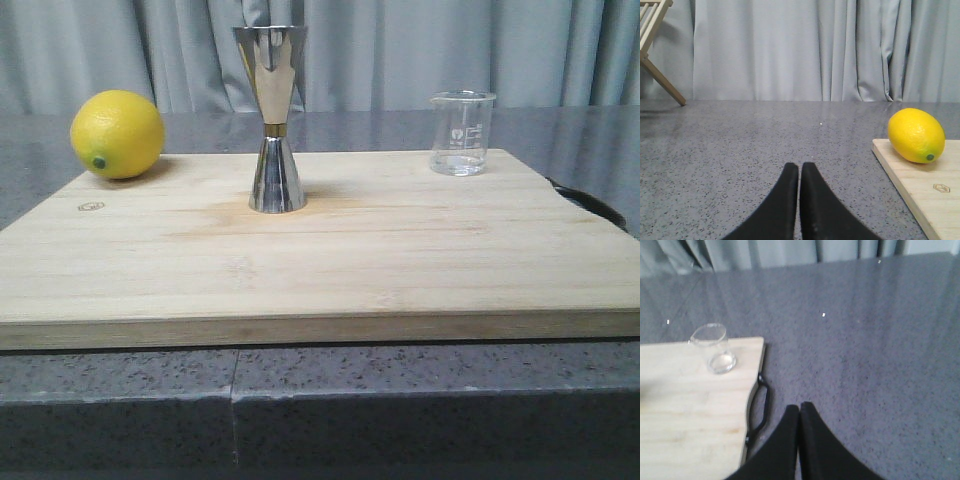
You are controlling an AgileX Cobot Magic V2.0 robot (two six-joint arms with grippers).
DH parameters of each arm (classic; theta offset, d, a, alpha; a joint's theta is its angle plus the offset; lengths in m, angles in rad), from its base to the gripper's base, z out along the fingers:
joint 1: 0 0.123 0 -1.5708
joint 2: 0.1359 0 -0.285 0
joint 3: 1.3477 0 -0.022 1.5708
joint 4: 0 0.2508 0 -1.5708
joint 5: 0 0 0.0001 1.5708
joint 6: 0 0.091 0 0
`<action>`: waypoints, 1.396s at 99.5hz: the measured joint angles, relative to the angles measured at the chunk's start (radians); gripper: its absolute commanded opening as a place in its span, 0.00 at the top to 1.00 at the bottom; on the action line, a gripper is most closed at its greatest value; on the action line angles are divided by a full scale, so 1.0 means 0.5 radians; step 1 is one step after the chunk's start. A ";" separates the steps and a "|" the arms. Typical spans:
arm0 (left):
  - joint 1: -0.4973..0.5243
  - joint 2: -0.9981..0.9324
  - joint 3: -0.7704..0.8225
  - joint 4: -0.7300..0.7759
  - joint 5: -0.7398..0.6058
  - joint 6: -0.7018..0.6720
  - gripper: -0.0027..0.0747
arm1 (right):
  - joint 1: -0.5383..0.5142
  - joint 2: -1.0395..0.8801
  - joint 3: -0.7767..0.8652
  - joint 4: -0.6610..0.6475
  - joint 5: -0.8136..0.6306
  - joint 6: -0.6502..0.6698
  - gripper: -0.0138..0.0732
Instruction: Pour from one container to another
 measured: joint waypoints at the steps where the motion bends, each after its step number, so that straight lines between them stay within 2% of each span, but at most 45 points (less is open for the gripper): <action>1: 0.000 0.000 0.000 0.000 0.000 0.000 0.99 | -0.025 -0.011 0.036 0.005 -0.053 0.000 0.91; 19: 0.000 0.000 0.000 0.000 0.000 0.000 0.99 | -0.264 -0.348 0.529 0.127 -0.620 0.000 0.91; 29: 0.000 0.000 0.000 0.000 0.000 0.000 0.99 | -0.289 -0.528 0.796 0.155 -0.858 0.000 0.91; 43: 0.000 0.000 0.000 0.000 0.000 0.000 0.99 | -0.289 -0.729 1.076 0.162 -1.054 0.000 0.91; 58: 0.000 0.000 0.000 0.000 0.000 0.000 0.99 | -0.289 -0.760 1.228 0.166 -1.107 0.000 0.91; 98: 0.000 0.000 0.000 0.000 0.000 0.000 0.99 | -0.289 -0.760 1.232 0.166 -1.108 0.000 0.91; 121: 0.000 0.000 0.000 0.000 0.000 0.000 0.99 | -0.289 -0.760 1.232 0.222 -1.237 -0.281 0.91; 139: 0.000 0.000 0.000 0.000 0.000 0.000 0.99 | -0.289 -0.760 1.232 0.234 -1.250 -0.326 0.91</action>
